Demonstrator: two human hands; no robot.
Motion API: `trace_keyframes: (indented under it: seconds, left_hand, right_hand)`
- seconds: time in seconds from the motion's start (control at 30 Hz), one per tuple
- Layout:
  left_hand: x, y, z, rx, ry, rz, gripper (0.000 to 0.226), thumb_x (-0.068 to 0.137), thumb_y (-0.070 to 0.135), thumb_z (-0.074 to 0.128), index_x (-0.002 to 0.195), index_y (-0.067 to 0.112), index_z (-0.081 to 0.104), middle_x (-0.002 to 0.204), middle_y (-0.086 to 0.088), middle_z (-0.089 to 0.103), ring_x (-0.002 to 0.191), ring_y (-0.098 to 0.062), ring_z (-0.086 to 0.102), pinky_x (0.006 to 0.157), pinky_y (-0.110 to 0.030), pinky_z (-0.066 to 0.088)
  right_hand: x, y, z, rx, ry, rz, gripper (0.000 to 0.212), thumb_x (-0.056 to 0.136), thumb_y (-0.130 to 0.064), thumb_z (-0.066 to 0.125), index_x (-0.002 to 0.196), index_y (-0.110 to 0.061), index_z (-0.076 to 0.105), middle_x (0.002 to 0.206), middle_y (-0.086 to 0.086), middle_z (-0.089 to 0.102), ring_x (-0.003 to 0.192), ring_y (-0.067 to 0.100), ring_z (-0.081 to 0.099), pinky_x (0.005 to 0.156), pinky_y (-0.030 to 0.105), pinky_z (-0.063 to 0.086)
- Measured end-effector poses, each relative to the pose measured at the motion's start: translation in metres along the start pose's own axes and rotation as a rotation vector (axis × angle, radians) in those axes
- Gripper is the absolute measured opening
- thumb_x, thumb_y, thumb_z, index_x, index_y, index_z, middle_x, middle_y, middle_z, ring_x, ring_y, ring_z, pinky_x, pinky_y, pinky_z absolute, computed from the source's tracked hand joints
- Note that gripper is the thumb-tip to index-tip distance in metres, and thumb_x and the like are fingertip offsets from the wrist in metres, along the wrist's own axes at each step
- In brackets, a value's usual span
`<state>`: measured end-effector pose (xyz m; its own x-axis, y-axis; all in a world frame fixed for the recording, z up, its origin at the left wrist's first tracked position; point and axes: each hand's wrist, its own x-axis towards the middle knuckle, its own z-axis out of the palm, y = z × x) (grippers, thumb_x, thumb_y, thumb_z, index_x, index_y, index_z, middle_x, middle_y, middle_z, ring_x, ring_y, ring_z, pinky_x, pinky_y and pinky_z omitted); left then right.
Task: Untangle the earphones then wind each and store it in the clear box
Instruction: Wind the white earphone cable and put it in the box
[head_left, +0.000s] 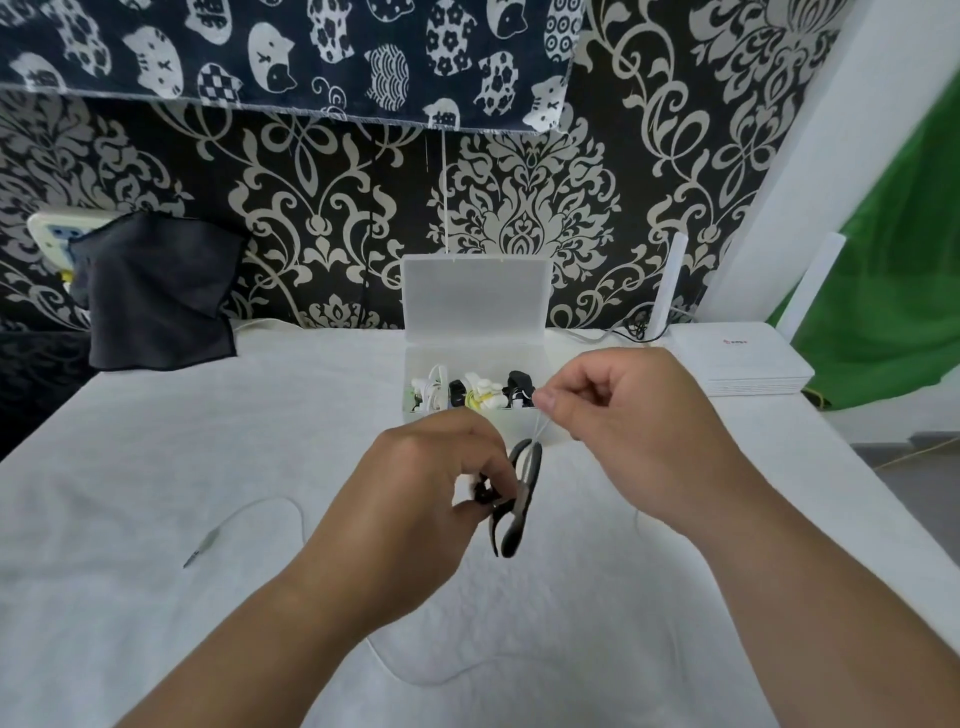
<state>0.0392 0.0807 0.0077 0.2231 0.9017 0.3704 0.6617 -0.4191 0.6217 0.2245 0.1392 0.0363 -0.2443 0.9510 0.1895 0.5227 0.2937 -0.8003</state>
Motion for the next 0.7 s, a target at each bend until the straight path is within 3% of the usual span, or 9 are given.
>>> trace_keyframes:
  seconds: [0.13, 0.23, 0.37, 0.47, 0.53, 0.7]
  left_hand:
    - [0.0, 0.002, 0.0, -0.107, 0.029, -0.026, 0.032, 0.072, -0.001, 0.084, 0.076, 0.029, 0.074, 0.093, 0.016, 0.065, 0.087, -0.004, 0.065, 0.076, -0.006, 0.044]
    - [0.0, 0.007, 0.0, -0.25, 0.031, -0.063, 0.03, 0.073, -0.004, 0.082, 0.076, 0.026, 0.075, 0.092, 0.015, 0.066, 0.088, -0.012, 0.068, 0.082, -0.015, 0.051]
    - [0.004, 0.008, -0.001, -0.476, 0.131, -0.099, 0.035, 0.068, -0.013, 0.081, 0.072, 0.021, 0.074, 0.087, 0.005, 0.068, 0.084, -0.02, 0.069, 0.082, -0.02, 0.054]
    - [0.007, 0.003, -0.002, -0.582, 0.314, -0.19, 0.039, 0.065, -0.02, 0.079, 0.07, 0.018, 0.073, 0.085, 0.001, 0.069, 0.08, -0.015, 0.07, 0.08, -0.017, 0.054]
    - [0.009, 0.0, -0.005, -0.571, 0.42, -0.297, 0.035, 0.067, -0.019, 0.078, 0.072, 0.015, 0.072, 0.081, 0.004, 0.071, 0.072, -0.005, 0.069, 0.073, -0.01, 0.051]
    - [0.009, -0.013, -0.014, -0.496, 0.52, -0.409, 0.03, 0.071, -0.012, 0.08, 0.076, 0.017, 0.072, 0.083, 0.001, 0.072, 0.07, -0.001, 0.067, 0.07, -0.007, 0.049]
  right_hand:
    - [0.003, 0.012, 0.008, 0.191, 0.027, 0.144, 0.016, 0.09, -0.017, 0.072, 0.074, -0.019, 0.072, 0.045, -0.014, 0.049, 0.042, 0.002, 0.04, 0.048, 0.016, 0.033]
    - [0.005, 0.015, 0.013, 0.295, 0.018, 0.245, 0.014, 0.09, -0.012, 0.071, 0.076, -0.014, 0.073, 0.046, -0.011, 0.05, 0.043, 0.006, 0.041, 0.049, 0.022, 0.034]
    - [-0.001, 0.014, 0.026, 0.435, -0.146, 0.383, 0.013, 0.09, 0.001, 0.062, 0.078, 0.002, 0.067, 0.055, 0.007, 0.048, 0.045, 0.014, 0.034, 0.044, 0.022, 0.027]
    - [-0.009, 0.009, 0.042, 0.548, -0.312, 0.435, 0.018, 0.097, -0.007, 0.057, 0.085, 0.005, 0.064, 0.056, 0.005, 0.044, 0.044, 0.013, 0.033, 0.043, 0.019, 0.026]
    - [-0.013, 0.003, 0.049, 0.56, -0.378, 0.453, 0.023, 0.1, -0.013, 0.055, 0.079, -0.005, 0.063, 0.057, 0.002, 0.048, 0.043, 0.011, 0.034, 0.042, 0.019, 0.027]
    - [-0.015, -0.007, 0.048, 0.583, -0.359, 0.399, 0.033, 0.103, -0.017, 0.047, 0.074, -0.011, 0.06, 0.057, 0.0, 0.044, 0.046, 0.012, 0.029, 0.042, 0.019, 0.024]
